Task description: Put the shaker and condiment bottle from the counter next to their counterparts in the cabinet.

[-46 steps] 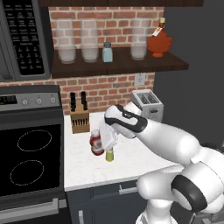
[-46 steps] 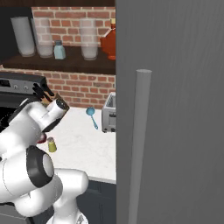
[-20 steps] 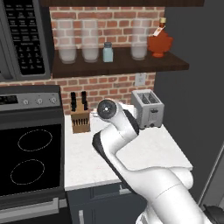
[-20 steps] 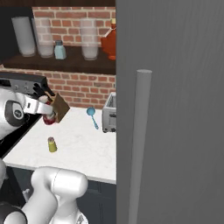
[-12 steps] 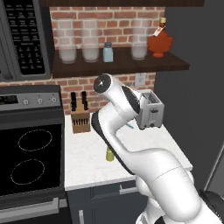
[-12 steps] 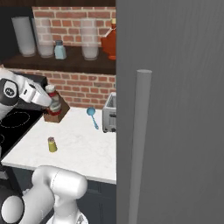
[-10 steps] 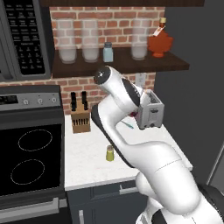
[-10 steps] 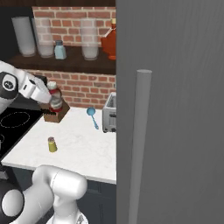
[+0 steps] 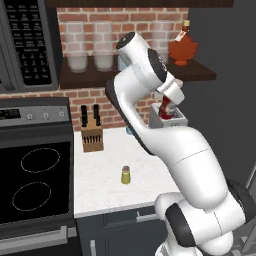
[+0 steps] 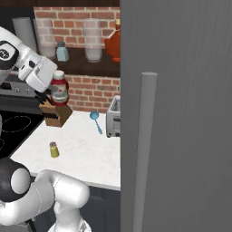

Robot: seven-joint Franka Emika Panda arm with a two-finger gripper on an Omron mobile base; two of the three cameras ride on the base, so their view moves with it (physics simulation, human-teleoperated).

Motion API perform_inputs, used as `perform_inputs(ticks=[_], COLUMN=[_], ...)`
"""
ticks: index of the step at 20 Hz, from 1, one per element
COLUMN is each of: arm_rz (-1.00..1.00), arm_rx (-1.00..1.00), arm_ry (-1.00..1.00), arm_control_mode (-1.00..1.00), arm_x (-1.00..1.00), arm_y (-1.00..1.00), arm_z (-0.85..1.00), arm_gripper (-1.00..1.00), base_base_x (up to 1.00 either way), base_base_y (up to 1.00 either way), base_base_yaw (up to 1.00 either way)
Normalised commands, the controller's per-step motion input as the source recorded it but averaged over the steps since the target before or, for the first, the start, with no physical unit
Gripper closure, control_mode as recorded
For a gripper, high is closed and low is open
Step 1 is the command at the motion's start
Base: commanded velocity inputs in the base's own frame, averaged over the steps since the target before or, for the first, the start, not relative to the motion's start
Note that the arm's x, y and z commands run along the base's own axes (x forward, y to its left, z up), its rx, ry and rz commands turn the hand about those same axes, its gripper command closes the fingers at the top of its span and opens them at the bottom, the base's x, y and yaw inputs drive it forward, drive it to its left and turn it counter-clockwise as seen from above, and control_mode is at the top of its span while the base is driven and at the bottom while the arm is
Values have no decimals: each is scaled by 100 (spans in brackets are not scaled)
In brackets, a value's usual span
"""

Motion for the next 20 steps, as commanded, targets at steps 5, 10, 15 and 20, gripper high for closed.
perform_inputs(ticks=[5,10,15,20], arm_rz=[0,0,0,0], arm_rx=[-5,0,-1,-2], arm_ry=[-1,0,-2,-3], arm_control_mode=[-100,-100,-100,-100], arm_x=[-18,-6,-15,-19], arm_y=[8,-25,-34,-27], arm_z=[7,61,72,43], arm_gripper=[100,100,100,100], base_base_x=[0,0,0,0], base_base_y=[0,0,0,0], base_base_yaw=[0,0,0,0])
